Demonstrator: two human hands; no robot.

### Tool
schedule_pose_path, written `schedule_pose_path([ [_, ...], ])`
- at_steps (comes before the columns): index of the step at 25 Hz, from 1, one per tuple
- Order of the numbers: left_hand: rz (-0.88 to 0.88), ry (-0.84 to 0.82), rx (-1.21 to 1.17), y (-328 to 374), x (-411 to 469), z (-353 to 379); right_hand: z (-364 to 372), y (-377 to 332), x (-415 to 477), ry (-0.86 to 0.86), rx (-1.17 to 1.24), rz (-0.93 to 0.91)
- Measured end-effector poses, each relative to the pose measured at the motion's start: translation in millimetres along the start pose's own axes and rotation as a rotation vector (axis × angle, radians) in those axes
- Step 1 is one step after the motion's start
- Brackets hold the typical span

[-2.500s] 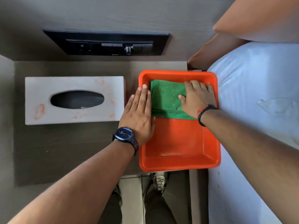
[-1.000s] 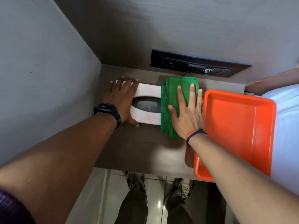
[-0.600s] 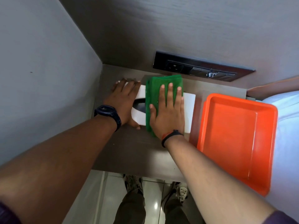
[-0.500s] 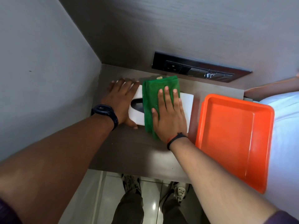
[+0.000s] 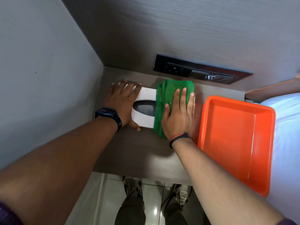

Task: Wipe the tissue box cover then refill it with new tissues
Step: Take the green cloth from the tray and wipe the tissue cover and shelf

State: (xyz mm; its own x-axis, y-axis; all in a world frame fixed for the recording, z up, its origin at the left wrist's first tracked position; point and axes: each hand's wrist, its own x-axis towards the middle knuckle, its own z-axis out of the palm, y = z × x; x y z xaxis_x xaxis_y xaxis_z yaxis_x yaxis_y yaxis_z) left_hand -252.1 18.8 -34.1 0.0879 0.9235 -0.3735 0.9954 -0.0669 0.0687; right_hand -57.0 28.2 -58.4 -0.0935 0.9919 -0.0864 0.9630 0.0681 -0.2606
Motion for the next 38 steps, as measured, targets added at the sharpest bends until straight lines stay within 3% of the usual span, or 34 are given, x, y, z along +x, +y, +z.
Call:
schedule_pose_path([
  [7, 0.019, 0.024, -0.086, -0.5, -1.6, 0.1, 7.7, -42.0, 1.4, -0.108, 0.039, -0.248],
  [12, 0.0, 0.004, -0.124, -0.5, -3.2, -2.4, 4.1, -1.3, -12.7, -0.101, 0.005, -0.392],
  [17, -0.009, -0.019, -0.179, 4.2, -1.2, 1.8, -3.3, 34.6, -15.7, -0.023, -0.007, -0.287],
  [24, -0.052, -0.049, -0.295, 4.0, 2.3, 3.1, 5.0, -18.7, -7.1, -0.025, 0.06, 0.002],
  [30, -0.016, -0.069, -0.339, -0.7, 2.5, 3.4, -0.3, -39.0, -10.1, -0.121, 0.184, -0.202],
  [33, 0.035, -0.143, -0.276, -10.3, -2.0, -4.1, -12.2, -4.9, -8.1, 0.034, 0.349, -0.241],
  [35, 0.015, -0.057, -0.267, -8.8, -6.5, -11.7, -10.7, 27.9, 6.9, 0.138, 0.356, -0.094],
  [38, -0.014, 0.235, -0.278, 26.7, -5.1, -19.5, 0.5, 52.9, 17.4, 0.026, 0.353, -0.048],
])
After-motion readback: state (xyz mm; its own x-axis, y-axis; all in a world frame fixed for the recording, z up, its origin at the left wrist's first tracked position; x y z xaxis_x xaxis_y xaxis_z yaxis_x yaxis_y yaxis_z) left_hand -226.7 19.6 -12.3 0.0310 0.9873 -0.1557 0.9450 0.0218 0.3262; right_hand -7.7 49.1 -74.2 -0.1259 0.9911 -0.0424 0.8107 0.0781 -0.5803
